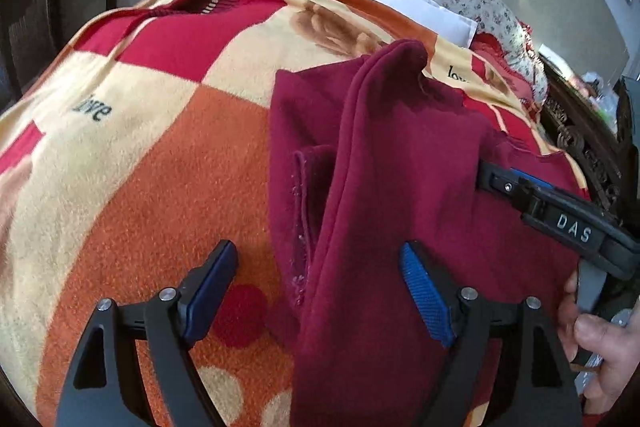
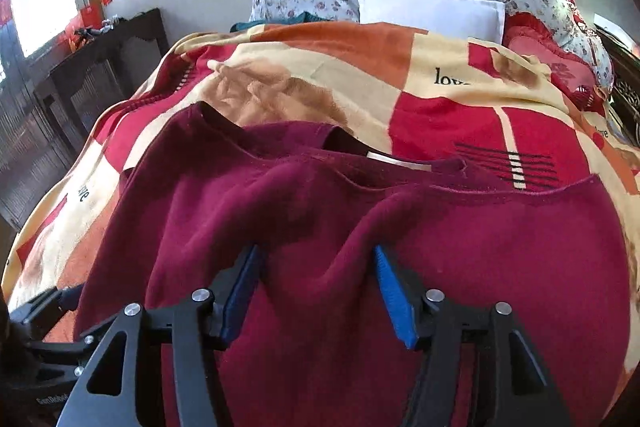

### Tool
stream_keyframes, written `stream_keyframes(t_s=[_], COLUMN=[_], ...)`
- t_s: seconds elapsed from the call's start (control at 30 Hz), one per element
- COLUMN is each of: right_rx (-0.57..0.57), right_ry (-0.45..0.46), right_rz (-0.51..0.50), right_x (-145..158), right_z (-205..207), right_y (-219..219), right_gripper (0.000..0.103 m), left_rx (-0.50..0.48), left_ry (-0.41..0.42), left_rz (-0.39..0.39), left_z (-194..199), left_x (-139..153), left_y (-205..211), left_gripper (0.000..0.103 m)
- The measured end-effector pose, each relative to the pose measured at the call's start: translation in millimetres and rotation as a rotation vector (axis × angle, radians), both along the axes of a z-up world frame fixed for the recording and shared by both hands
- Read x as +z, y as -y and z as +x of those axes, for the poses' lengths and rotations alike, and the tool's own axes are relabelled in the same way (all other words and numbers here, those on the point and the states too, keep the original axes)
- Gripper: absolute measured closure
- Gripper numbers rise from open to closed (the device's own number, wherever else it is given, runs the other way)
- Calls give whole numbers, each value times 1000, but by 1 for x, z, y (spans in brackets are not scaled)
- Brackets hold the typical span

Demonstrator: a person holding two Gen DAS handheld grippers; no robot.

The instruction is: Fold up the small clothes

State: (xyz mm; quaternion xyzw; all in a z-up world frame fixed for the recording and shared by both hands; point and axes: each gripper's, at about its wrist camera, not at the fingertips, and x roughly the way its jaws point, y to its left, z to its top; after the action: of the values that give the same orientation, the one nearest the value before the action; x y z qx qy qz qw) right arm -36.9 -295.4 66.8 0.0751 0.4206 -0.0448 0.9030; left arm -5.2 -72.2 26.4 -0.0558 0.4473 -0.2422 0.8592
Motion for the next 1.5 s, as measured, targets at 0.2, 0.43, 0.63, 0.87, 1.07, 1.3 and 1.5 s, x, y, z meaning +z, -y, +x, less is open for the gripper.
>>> stream_keyframes(t_s=[0.2,0.43,0.63,0.87,1.07,1.3,1.5], right_rx=[7,147,209,288,313,320,272], right_ry=[32,-6,-86,-190,-252,-169,-85], right_rz=[72,63,76,-37,-190,-308,27], right_x=[22,37,29,16,0,-5,28], right_z=[2,39,78,99,112,99,84], right_y=[-8,-59,-92,-129,-145,-142,-89], right_gripper=[33,32,32,20,15,47,87], left_rx=[-70,-12,-32,-30,-30,-30,-52], left_ry=[-24,-51,-65,-84,-97,-101,-59], left_rz=[-95,-173,-168,-200,-221,-240,-199], left_z=[-3,0,6,5,3,5,-1], left_x=[-1,2,-3,-6,-8,-10,-10], left_y=[-11,-33,-33,-40,-44,-44,-34], left_gripper=[20,20,20,18,17,13,4])
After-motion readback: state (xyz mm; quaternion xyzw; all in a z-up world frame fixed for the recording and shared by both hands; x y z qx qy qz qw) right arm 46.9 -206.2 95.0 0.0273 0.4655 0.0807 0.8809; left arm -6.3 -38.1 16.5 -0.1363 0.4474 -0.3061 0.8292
